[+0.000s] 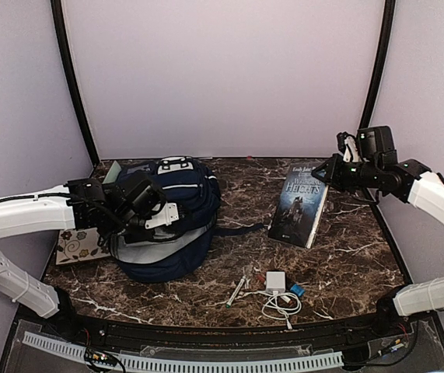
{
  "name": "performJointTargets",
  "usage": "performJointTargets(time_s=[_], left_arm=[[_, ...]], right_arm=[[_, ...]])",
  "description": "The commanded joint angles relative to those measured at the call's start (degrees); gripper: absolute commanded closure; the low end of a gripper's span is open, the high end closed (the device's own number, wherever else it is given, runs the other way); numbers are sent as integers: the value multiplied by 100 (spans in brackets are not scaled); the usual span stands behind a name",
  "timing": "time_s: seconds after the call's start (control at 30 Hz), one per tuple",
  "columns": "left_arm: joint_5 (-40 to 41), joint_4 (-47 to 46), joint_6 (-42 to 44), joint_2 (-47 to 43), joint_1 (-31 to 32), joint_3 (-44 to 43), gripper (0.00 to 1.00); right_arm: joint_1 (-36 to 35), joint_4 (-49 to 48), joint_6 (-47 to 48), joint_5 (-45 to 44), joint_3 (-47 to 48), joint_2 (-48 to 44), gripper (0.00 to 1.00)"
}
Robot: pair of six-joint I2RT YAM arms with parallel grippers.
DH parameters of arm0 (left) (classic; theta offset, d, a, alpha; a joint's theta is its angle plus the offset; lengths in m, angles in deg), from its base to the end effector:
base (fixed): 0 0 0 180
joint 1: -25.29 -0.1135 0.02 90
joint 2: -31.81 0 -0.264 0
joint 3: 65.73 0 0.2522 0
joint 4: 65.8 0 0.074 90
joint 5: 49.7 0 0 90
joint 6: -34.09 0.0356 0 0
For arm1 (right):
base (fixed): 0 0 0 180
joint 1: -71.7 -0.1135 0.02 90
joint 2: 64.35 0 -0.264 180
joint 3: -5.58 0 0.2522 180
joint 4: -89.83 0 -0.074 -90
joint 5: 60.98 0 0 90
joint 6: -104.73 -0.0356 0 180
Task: Pack the student bag
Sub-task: Pick up the largest pocket of the bag from the student bag, then place the book in the largest pocket of the bag.
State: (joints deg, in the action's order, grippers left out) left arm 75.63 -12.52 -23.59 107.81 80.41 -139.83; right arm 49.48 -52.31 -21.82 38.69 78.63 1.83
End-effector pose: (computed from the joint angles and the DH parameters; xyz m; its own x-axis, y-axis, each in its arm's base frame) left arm 0.1696 -0.2073 0.2767 -0.1399 0.9634 -0.2287 0.6570 0.2631 0.7065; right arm 0.2359 0.1028 0.3290 -0.6843 0.3546 -0.6372 -0.1227 0.8053 0.5800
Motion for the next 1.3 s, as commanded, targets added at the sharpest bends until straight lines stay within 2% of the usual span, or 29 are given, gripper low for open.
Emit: performJointTargets(time_s=[0.0,0.2,0.3,0.47,0.53,0.67,0.83,0.97,1.07,1.17,1.27], left_arm=[[-533,-375,-112,-274,-9,-279,95],[-239,-360,-48,-145,-9,-76,90],[-83,-488,-105,-134,-9,-184,100],[60,-1525,175,-322,-9,-689,100],[-77,-1914,246,-296,-9,-973,100],[-502,-2246,299,147,-5,-1578,100],[-1117,-2640,240,769,4,-2480,100],[-1448,-2398,-305,1308,55,-3271,100],[-1376,-2401,-478,1727,232,-3765,100],[-1239,-2187,-597,2109,347,-4406,100],[-1355,-1992,-700,2182,385,-4558,100]], right_arm=[[-11,-549,36,340,188,-322,100],[-15,-504,95,327,244,-350,100],[-11,-535,71,418,244,-338,100],[-39,-667,-58,1107,128,-304,100],[-132,-1058,-285,1738,-77,-348,100],[-579,-2582,-1040,2840,-665,-450,100],[-1535,-2581,-867,2526,-660,-206,100],[-1865,-3458,-1291,2740,-1005,8,100],[-2056,-3975,-1460,2872,-1085,161,100],[-2195,-3686,-1250,2703,-928,334,100],[-2182,-3436,-1128,2337,-923,427,100]])
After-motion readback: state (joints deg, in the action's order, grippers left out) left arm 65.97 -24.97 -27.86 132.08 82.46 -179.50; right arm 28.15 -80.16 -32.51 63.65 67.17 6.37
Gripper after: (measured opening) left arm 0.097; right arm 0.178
